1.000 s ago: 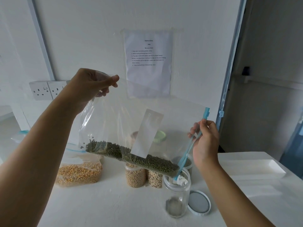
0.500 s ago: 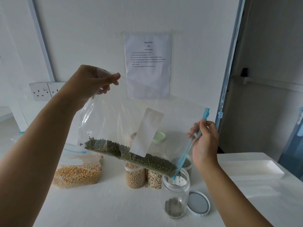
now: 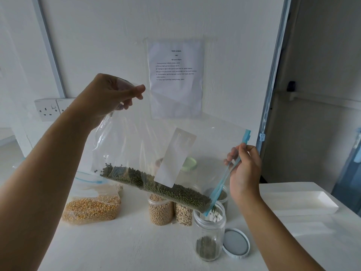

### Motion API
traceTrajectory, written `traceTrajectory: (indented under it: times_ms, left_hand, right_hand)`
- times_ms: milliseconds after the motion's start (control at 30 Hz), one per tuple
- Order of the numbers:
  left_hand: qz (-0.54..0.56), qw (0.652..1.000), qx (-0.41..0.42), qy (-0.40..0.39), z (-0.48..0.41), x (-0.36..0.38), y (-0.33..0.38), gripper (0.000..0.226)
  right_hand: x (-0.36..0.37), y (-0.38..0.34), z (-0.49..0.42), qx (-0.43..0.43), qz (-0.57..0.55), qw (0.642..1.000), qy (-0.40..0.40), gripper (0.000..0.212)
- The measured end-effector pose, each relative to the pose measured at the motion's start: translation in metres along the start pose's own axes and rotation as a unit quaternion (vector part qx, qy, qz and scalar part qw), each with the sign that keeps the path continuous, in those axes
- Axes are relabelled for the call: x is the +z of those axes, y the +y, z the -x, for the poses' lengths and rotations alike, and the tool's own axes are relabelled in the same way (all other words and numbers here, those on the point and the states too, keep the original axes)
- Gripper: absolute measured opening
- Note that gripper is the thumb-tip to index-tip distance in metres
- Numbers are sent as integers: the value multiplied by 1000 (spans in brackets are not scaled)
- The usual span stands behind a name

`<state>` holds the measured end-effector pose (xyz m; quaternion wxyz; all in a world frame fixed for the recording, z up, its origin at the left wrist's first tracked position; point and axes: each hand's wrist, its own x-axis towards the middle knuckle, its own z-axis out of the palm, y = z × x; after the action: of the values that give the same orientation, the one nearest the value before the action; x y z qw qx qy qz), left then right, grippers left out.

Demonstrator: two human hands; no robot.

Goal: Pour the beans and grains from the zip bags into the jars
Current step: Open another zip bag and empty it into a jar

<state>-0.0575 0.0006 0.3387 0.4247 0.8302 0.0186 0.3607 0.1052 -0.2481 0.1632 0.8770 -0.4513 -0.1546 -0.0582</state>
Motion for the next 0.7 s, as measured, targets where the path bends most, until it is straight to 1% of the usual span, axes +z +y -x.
traceTrajectory:
  times_ms: [100,233,400,633,700]
  left_hand:
    - [1,1000,-7,5,-1,2,2,46]
    - [-5,1000,-8,8,0,3,3,43]
    - [-1,1000,-6,13,0,3,4,39]
    - [-4,1000,-10,12,-1,4,4,35]
    - [-3,1000,-6,7,-2,4,4,33]
  right_hand:
    - [-1,0,-1,0,-3,1000,-1,36]
    - [0,-2,0,2,-4,1000,-3,42]
    - [1,-4,0,-2,-1,1000,1,31]
    - [0,-4,0,-3,-8,1000,-3,29]
    - [0,-3,1,-2,-6,1000,-5,32]
